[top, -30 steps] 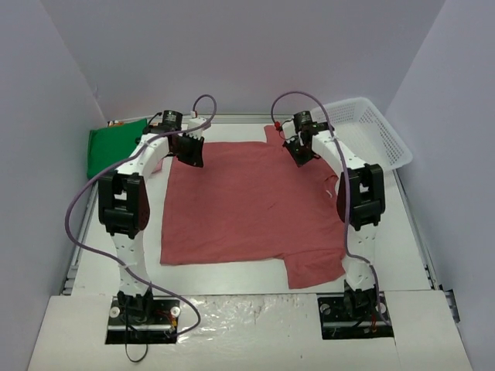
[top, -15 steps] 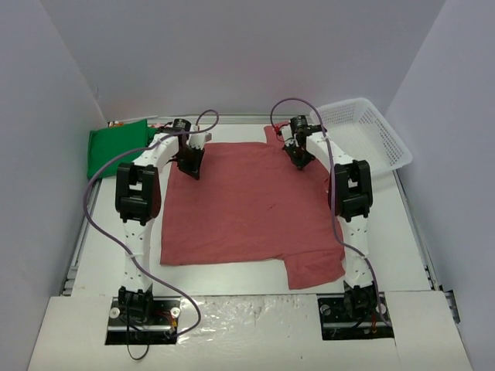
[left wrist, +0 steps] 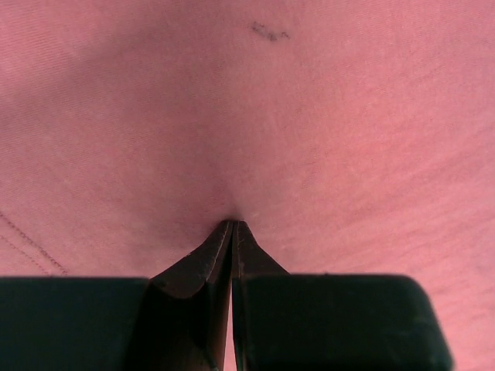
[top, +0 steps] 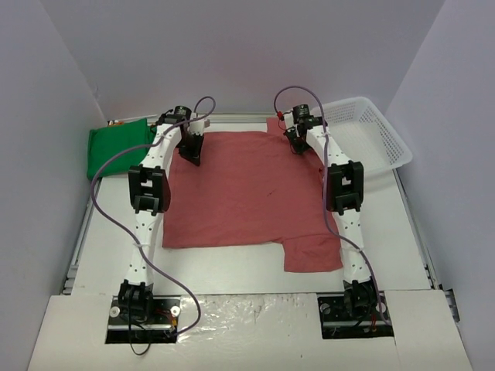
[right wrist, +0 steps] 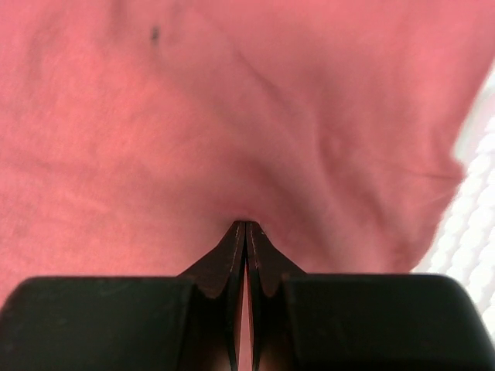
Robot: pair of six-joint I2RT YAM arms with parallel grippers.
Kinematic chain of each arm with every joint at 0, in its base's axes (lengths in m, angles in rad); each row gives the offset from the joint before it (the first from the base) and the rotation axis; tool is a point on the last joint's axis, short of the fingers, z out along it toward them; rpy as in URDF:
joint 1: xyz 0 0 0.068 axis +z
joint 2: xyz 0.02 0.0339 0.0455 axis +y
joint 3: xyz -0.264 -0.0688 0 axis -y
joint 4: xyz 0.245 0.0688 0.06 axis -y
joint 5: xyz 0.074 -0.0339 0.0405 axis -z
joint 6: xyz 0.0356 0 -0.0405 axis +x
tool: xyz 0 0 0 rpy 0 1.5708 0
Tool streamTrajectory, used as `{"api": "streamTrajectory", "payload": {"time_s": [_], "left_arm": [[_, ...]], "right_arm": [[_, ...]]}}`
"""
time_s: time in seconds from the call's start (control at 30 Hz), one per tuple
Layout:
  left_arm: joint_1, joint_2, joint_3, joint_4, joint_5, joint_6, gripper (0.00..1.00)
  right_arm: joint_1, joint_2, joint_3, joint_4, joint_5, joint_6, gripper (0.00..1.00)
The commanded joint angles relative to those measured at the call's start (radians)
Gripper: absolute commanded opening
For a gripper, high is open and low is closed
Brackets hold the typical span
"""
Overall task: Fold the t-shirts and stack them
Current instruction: Flatten out the tshirt
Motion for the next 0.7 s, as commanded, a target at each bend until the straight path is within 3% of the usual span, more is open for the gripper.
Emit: {"api": "streamTrajectory", "payload": {"time_s": [0.0,0.13,0.3,0.5,0.67], "left_arm": [[0.012,0.072,0.061,0.050,-0.115,-0.001,0.02],[0.013,0.093,0.114,0.135,-0.236,0.006,0.02],[0.013,0.104,0.194,0.240,-0.374,0.062,0.02],[-0.002,0.048,0.185,0.305,-0.364,0.078,0.03],[-0.053,-0.127,0.030,0.350,-0.365,0.101,0.02]], "right_arm": [[-0.024,0.126,0.151,-0.022,0.002,0.022,0.00],[-0.029,0.216,0.310,-0.005,-0.011,0.015,0.00],[-0.013,0.220,0.292,0.144,0.023,-0.014,0.00],[0.040,0.196,0.298,0.239,0.215,-0.108,0.00],[0.074,0.037,0.220,0.302,0.261,-0.123,0.00]]}}
